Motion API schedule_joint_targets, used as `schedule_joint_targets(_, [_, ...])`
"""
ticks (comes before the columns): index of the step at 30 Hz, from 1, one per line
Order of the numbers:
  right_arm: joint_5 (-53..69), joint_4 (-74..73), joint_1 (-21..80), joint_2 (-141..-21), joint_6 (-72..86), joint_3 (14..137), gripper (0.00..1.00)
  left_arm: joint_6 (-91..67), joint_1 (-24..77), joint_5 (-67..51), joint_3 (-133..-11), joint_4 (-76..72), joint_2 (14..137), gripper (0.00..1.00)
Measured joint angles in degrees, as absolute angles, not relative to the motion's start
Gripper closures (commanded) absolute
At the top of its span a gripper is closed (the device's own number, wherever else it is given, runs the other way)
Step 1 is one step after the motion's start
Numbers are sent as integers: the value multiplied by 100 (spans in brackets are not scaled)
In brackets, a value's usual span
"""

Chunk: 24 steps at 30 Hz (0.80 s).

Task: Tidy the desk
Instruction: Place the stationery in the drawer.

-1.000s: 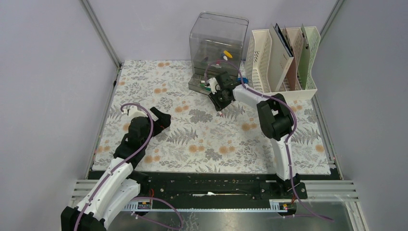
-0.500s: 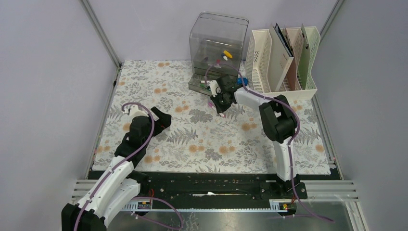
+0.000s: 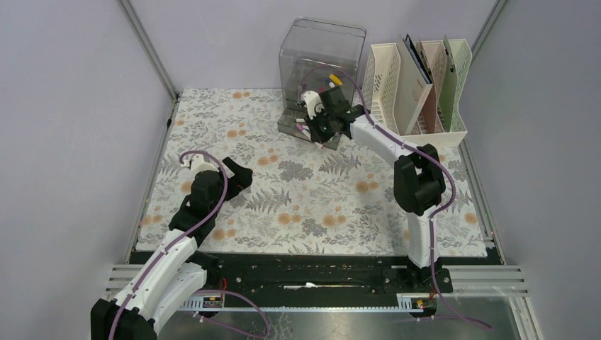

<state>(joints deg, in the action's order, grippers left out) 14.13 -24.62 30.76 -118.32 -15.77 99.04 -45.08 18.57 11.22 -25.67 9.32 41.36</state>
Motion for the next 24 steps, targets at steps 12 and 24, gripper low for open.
schedule_joint_targets(12, [235,-2270,3074,-12158,-2491,11017,47,-4512,1857,1118,-2567,932,4134,1])
schedule_joint_targets(24, [412,-2390,3052,-12604,-2716,11037,41,-4558,1857,1096,-2567,851,4136,1])
